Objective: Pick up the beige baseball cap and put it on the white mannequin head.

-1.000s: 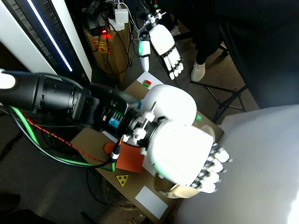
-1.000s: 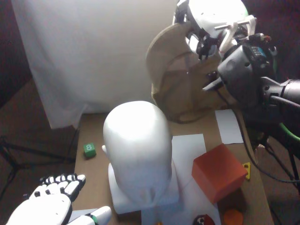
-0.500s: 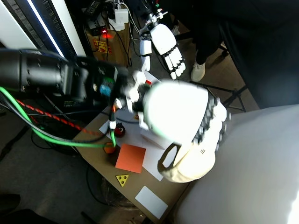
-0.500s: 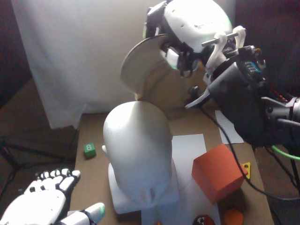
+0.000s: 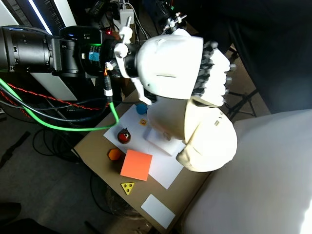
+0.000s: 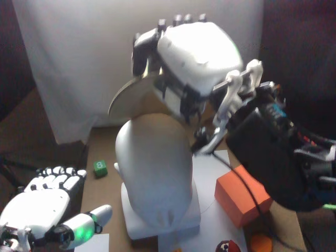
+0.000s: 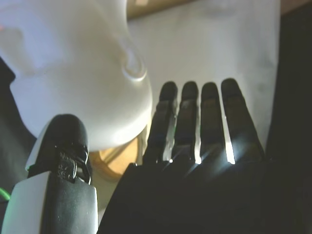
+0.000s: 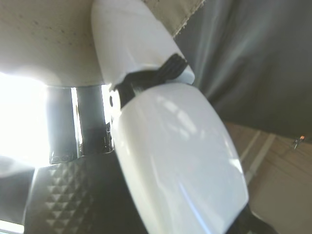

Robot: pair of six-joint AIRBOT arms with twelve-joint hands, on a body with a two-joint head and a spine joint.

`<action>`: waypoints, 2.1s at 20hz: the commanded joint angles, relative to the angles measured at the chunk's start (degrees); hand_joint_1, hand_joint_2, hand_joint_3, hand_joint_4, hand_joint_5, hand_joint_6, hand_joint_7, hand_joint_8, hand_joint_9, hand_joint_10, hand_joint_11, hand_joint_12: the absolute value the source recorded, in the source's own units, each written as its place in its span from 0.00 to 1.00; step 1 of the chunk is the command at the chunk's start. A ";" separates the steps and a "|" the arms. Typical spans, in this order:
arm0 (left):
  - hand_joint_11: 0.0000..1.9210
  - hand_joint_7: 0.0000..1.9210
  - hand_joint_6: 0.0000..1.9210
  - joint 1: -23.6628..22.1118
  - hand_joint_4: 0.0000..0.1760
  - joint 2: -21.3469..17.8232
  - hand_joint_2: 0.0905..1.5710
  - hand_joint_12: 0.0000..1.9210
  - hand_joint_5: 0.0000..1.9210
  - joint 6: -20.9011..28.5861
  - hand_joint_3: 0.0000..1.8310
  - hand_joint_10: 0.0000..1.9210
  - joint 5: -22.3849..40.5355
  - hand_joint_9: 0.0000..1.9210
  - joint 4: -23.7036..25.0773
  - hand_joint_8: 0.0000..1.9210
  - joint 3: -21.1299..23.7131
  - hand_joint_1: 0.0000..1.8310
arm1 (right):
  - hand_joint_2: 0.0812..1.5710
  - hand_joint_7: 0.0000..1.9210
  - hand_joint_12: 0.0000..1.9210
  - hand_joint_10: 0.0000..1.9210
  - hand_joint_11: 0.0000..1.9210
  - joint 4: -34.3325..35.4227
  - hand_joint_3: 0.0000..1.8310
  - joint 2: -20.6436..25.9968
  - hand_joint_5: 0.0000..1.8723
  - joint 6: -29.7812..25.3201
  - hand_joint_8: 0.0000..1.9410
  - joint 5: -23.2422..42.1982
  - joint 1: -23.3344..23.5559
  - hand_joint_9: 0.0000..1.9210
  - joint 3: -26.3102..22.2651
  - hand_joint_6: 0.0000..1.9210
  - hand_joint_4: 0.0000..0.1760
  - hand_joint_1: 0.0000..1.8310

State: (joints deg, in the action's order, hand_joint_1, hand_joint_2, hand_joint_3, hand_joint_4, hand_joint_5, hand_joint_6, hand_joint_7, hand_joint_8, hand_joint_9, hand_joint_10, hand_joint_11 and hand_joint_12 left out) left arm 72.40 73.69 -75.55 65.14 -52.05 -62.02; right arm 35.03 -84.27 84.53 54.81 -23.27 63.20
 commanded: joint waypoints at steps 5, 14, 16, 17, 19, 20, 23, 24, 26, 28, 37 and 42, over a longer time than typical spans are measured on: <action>0.01 0.05 0.00 0.14 0.00 -0.59 0.72 0.03 0.06 0.80 0.00 0.00 6.29 0.02 1.47 0.01 -0.70 0.00 | 0.69 0.53 0.87 0.62 0.43 -4.27 0.00 0.12 0.48 1.33 0.43 3.17 -1.82 0.49 -3.50 0.42 0.00 0.81; 0.00 0.02 0.00 1.68 0.00 -0.98 0.72 0.00 0.05 0.18 0.00 0.00 10.55 0.00 1.83 0.00 -0.25 0.00 | 0.69 0.54 0.88 0.60 0.41 -3.43 0.00 2.76 0.49 5.70 0.42 4.96 -9.23 0.50 -9.50 0.42 0.00 0.81; 0.00 0.02 0.00 1.57 0.00 -0.98 0.72 0.00 0.04 0.02 0.00 0.00 10.45 0.00 1.92 0.00 -0.37 0.00 | 0.70 0.53 0.88 0.65 0.42 -2.75 0.00 2.39 0.47 6.57 0.43 3.67 -10.67 0.47 -9.24 0.43 0.00 0.81; 0.00 0.01 0.00 1.55 0.00 -0.97 0.72 0.00 0.04 -0.05 0.00 0.00 10.45 0.00 1.90 0.00 -0.42 0.00 | 0.70 0.53 0.89 0.65 0.42 -2.45 0.00 2.25 0.47 6.80 0.43 3.12 -11.17 0.46 -9.07 0.44 0.00 0.81; 0.00 0.02 0.00 1.67 0.00 -1.05 0.72 0.00 0.04 0.12 0.00 0.00 10.44 0.00 1.41 0.00 -0.43 0.00 | 0.69 0.53 0.87 0.65 0.43 -2.41 0.00 1.93 0.49 7.68 0.42 2.52 -12.56 0.47 -9.08 0.43 0.00 0.81; 0.00 0.02 0.00 1.75 0.00 -1.07 0.72 0.00 0.04 0.12 0.00 0.00 10.44 0.00 1.38 0.00 -0.43 0.00 | 0.69 0.53 0.87 0.64 0.43 -2.41 0.00 1.83 0.49 8.06 0.42 2.31 -13.06 0.47 -9.12 0.42 0.00 0.81; 0.00 0.03 0.01 2.28 0.00 -1.23 0.72 0.00 0.05 -0.02 0.00 0.00 9.71 0.01 1.55 0.01 -0.39 0.00 | 0.69 0.53 0.87 0.64 0.43 -2.41 0.00 1.54 0.49 8.96 0.42 2.19 -14.83 0.47 -9.21 0.42 0.00 0.81; 0.01 0.03 0.01 2.46 0.00 -1.34 0.72 0.00 0.06 0.00 0.00 0.00 9.61 0.01 1.70 0.01 -0.38 0.00 | 0.69 0.53 0.87 0.63 0.43 -2.40 0.00 1.52 0.49 9.04 0.42 2.19 -15.37 0.48 -9.24 0.42 0.00 0.81; 0.01 0.03 0.01 2.60 0.00 -1.46 0.72 0.00 0.06 1.12 0.00 0.00 9.38 0.01 1.49 0.00 -0.36 0.00 | 0.69 0.53 0.87 0.61 0.42 -1.87 0.00 1.62 0.49 9.16 0.43 2.15 -16.27 0.50 -9.67 0.43 0.00 0.81; 0.00 0.03 0.01 2.56 0.00 -1.43 0.72 0.00 0.06 1.25 0.00 0.00 9.37 0.01 1.57 0.00 -0.34 0.00 | 0.69 0.53 0.87 0.61 0.42 -1.59 0.00 1.86 0.49 9.23 0.42 2.19 -16.81 0.50 -10.18 0.43 0.00 0.81; 0.00 0.04 0.00 2.72 0.00 -1.33 0.72 0.00 0.06 1.12 0.00 0.00 9.37 0.01 2.20 0.01 0.12 0.00 | 0.69 0.53 0.87 0.60 0.42 -1.59 0.00 3.54 0.49 11.56 0.42 3.96 -20.10 0.50 -13.44 0.43 0.00 0.81; 0.00 0.03 0.00 2.87 0.00 -1.29 0.72 0.00 0.05 1.12 0.00 0.00 9.39 0.01 2.18 0.00 0.28 0.00 | 0.68 0.53 0.86 0.60 0.42 -1.40 0.00 4.39 0.49 11.55 0.42 3.07 -21.52 0.50 -13.61 0.44 0.00 0.81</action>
State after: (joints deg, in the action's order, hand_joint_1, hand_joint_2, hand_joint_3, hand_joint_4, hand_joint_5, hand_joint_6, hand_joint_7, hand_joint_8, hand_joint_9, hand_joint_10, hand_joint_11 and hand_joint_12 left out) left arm 75.35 72.69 -74.70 68.64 -51.62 -61.47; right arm 33.34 -80.09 95.24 56.62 -44.16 49.65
